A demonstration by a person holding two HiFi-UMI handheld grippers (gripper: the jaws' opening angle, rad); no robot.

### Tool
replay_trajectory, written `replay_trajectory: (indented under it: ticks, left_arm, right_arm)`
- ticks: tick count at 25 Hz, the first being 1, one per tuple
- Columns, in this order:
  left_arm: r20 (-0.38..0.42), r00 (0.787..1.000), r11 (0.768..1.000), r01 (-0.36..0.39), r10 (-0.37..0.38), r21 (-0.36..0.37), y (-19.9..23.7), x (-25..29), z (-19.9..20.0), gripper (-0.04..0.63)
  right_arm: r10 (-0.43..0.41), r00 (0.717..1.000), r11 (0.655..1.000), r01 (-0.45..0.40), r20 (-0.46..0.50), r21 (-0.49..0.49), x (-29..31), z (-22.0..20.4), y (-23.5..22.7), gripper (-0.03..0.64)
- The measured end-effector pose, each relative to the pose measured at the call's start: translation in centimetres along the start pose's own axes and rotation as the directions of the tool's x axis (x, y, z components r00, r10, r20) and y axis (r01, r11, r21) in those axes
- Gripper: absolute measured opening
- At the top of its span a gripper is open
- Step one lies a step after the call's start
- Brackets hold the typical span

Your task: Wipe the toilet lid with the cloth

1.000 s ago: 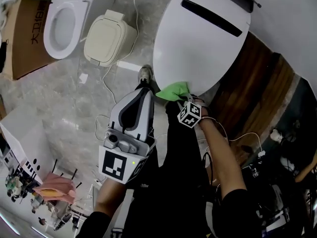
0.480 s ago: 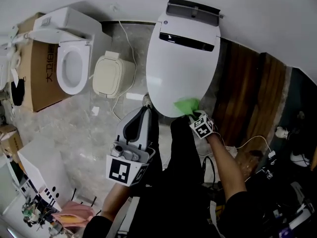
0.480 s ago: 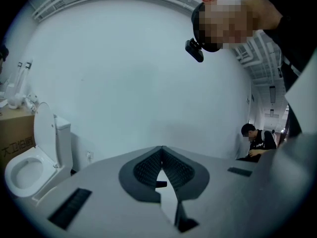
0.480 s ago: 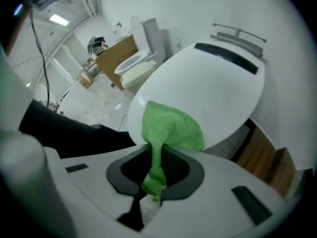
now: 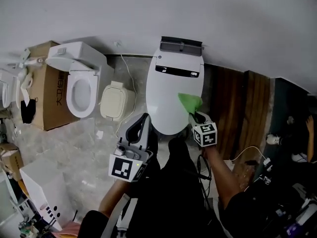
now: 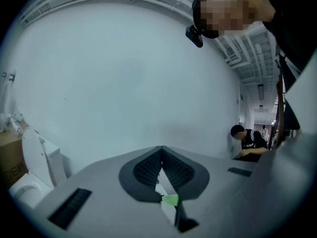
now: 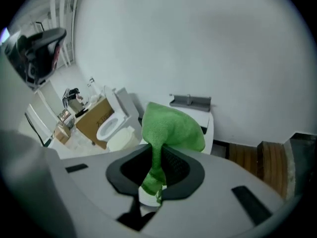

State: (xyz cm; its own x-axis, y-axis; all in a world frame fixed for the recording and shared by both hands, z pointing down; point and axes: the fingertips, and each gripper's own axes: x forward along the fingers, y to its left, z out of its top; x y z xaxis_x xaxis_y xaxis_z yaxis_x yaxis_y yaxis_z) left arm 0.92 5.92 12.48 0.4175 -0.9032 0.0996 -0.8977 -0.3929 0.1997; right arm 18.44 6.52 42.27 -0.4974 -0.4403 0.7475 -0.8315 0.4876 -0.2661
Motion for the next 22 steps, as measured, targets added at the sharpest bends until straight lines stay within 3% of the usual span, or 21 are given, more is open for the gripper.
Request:
replay_trajectory:
  ticks: [5, 11, 16, 22]
  left_arm:
    - [-0.013, 1.0, 0.997, 0.021, -0.02, 0.071, -0.1, -1.0, 3.9, 0.003]
    - [0.032, 0.999, 0.995, 0.024, -0.027, 0.098, 0.1, -2.2, 8.2, 0.003]
    - [0.079, 0.996, 0.991, 0.038, -0.049, 0.125, -0.5, -2.7, 10.8, 0.003]
    - [0.113, 0.992, 0.991, 0.043, -0.057, 0.123, -1.0, -3.4, 12.4, 0.003]
  right_arm:
    - [0.0, 0.979, 1.0, 0.0, 0.204, 0.002, -7.0, 9.8, 2.9, 0.066]
    - [0.009, 0.914, 1.0, -0.005, 0.406, -0.011, -15.3, 18.4, 7.0, 0.066]
    - [-0.004, 0.851, 0.999, 0.027, 0.525, -0.037, -21.2, 21.7, 9.5, 0.066]
    - [-0.021, 0.794, 0.996, 0.069, 0.608, -0.055, -25.6, 22.6, 11.6, 0.067]
